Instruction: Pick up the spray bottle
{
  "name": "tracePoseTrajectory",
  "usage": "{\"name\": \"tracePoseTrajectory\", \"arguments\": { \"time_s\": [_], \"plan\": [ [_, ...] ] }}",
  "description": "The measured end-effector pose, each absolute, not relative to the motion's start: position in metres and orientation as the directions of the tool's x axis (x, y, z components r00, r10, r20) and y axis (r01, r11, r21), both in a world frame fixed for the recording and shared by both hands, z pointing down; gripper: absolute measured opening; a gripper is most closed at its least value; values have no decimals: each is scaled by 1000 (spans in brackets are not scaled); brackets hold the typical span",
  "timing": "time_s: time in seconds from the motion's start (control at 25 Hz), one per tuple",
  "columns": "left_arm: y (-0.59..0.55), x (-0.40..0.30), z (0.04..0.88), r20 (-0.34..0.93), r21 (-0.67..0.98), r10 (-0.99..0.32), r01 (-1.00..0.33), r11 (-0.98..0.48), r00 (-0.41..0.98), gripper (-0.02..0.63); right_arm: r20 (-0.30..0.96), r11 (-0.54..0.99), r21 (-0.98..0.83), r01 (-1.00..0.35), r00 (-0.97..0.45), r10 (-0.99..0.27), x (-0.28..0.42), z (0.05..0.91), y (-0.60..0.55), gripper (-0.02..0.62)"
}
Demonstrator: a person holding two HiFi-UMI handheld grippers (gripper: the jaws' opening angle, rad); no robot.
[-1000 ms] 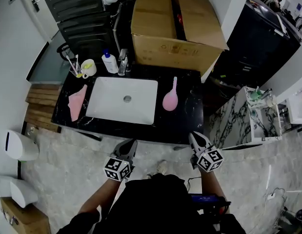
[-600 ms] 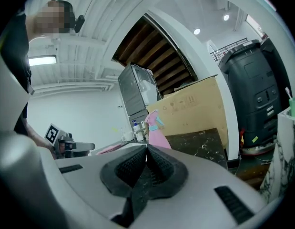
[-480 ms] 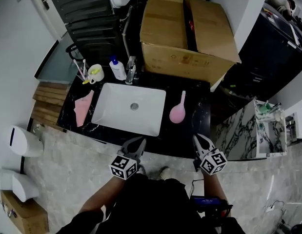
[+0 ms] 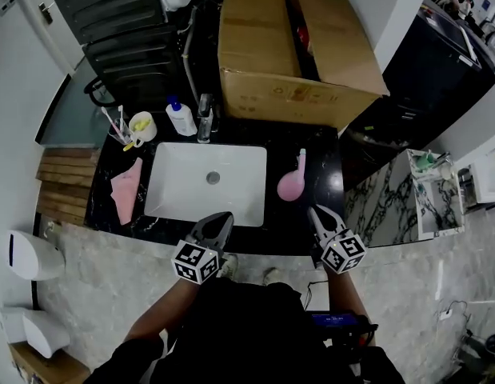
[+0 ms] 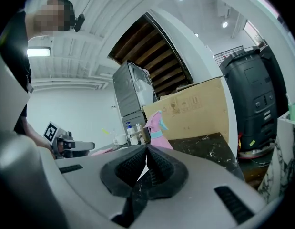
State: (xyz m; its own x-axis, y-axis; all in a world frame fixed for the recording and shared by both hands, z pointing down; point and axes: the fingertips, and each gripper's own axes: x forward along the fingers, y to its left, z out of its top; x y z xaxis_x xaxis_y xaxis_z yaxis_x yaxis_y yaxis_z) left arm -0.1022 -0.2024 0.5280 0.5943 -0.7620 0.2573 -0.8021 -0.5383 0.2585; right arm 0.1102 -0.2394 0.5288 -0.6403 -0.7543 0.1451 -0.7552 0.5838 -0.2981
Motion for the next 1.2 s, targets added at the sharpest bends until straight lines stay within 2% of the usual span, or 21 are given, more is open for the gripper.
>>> {"name": "tracePoseTrajectory", "arguments": {
  "time_s": [0.4,0.88,1.12,1.2],
  "plan": [
    [-218,-126,536,243,288,-696,-735,-613,676,8,189,452,-250,-856,-501,-844,95,525,-251,26],
    [-220,-154,549,247,321,-655,-698,-640,714,8,277,344,-194,-919,-388,-879,74,533,-264,28],
    [-224,-165,550,235,333,-655,-693,-639,718,8,298,282,-221,-934,-340,-892,72,537,-267,30],
    [-224,-169,549,233,335,-655,-692,-640,719,8,312,263,-223,-939,-325,-893,71,540,-269,107]
  ]
}}
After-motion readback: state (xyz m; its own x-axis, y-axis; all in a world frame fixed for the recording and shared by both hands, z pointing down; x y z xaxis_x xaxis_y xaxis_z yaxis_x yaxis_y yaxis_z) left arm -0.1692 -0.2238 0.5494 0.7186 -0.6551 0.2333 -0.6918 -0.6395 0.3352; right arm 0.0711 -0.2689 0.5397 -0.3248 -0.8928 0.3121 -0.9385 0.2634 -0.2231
